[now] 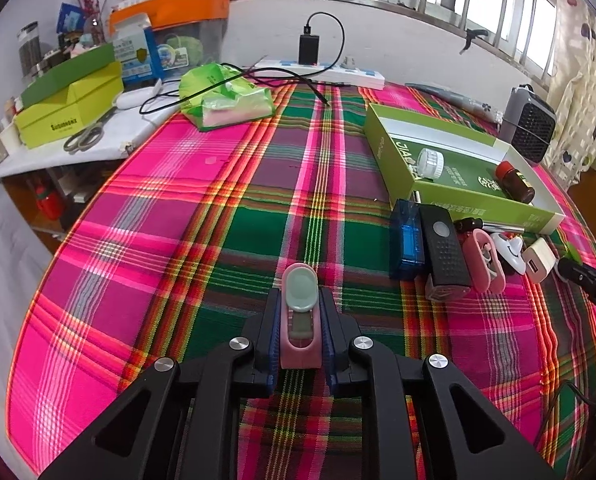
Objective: Organize rigid objects
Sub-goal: 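Grasp the pink clip with the left tool while the right tool grasps the green mushroom object, then carry the pink clip and green mushroom object over the tray with both tools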
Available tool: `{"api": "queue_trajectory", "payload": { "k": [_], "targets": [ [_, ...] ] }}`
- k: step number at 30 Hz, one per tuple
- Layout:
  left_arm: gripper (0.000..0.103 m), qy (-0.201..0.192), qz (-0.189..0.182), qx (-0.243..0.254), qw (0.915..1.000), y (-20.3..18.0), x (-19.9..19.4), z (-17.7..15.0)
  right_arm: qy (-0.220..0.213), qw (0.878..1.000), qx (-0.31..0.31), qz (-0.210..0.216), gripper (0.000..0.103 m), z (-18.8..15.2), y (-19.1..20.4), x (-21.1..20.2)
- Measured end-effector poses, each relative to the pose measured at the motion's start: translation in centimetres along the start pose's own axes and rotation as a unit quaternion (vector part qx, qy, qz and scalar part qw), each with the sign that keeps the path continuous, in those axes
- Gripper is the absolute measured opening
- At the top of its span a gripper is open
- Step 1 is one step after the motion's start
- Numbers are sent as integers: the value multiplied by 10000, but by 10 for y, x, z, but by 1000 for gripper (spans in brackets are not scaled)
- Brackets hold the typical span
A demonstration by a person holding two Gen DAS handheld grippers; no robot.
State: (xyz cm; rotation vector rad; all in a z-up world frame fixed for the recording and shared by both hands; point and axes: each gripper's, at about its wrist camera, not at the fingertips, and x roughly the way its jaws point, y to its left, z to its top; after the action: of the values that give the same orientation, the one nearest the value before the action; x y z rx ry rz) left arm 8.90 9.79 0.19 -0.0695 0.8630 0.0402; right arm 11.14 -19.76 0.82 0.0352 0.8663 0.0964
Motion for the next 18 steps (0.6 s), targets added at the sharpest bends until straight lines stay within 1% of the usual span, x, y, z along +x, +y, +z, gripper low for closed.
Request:
{"api": "queue_trajectory", "payload": {
  "k": [1, 18],
  "targets": [
    [17, 2, -15, 0, 10000, 1, 0, 0, -13, 10000, -40, -18, 18, 0, 2, -1],
    [17, -13, -74, 47, 10000, -2, -3, 0, -95, 9999, 5, 98, 18, -1, -1, -3]
  ]
}}
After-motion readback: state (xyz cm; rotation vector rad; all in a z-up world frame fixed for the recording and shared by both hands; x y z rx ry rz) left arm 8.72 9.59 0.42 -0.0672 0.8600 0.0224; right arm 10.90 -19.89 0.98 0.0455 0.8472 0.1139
